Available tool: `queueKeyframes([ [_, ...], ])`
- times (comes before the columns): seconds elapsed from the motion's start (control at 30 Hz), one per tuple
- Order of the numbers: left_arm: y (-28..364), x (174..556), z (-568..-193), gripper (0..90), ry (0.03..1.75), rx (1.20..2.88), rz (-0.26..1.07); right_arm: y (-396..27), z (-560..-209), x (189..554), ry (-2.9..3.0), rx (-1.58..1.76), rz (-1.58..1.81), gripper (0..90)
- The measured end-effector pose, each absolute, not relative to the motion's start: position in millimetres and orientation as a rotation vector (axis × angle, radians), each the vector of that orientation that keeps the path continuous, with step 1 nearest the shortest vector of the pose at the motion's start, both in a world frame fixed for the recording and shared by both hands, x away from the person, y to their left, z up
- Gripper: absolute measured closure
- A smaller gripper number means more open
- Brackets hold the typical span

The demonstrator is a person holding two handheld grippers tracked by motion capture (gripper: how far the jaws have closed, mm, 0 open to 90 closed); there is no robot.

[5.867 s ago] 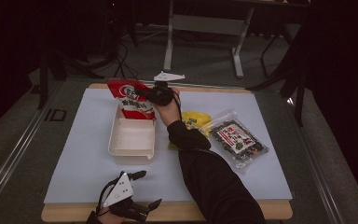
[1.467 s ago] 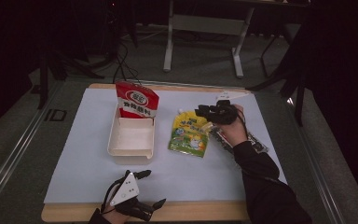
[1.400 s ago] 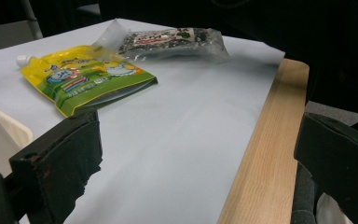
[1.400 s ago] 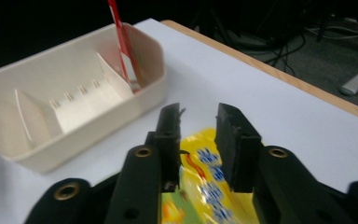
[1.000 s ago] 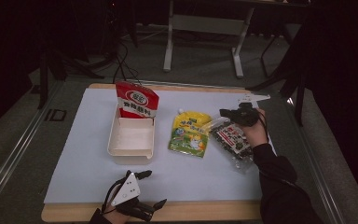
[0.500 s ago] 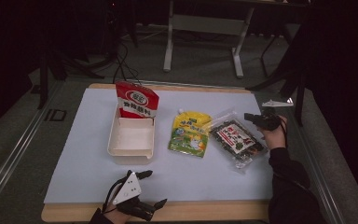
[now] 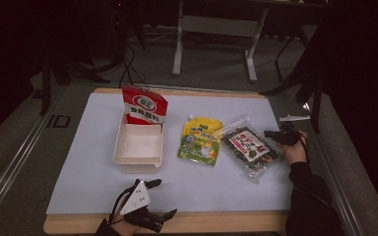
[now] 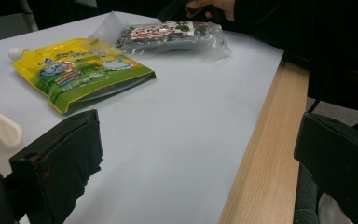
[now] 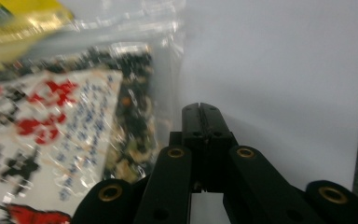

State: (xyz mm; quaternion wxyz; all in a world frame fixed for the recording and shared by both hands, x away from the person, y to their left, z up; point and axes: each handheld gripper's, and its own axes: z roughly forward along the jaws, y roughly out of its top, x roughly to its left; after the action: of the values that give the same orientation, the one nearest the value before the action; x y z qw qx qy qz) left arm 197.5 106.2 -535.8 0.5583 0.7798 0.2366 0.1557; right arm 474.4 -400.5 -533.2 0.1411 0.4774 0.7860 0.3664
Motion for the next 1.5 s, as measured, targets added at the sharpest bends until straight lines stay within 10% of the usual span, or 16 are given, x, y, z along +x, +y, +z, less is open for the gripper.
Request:
queueKeyframes([
  [1.5,101.2,195.8,-532.6,2.1,0.520,1.850,0.363,-313.7,-534.0,331.7,2.582,1.213,1.221,90.0],
])
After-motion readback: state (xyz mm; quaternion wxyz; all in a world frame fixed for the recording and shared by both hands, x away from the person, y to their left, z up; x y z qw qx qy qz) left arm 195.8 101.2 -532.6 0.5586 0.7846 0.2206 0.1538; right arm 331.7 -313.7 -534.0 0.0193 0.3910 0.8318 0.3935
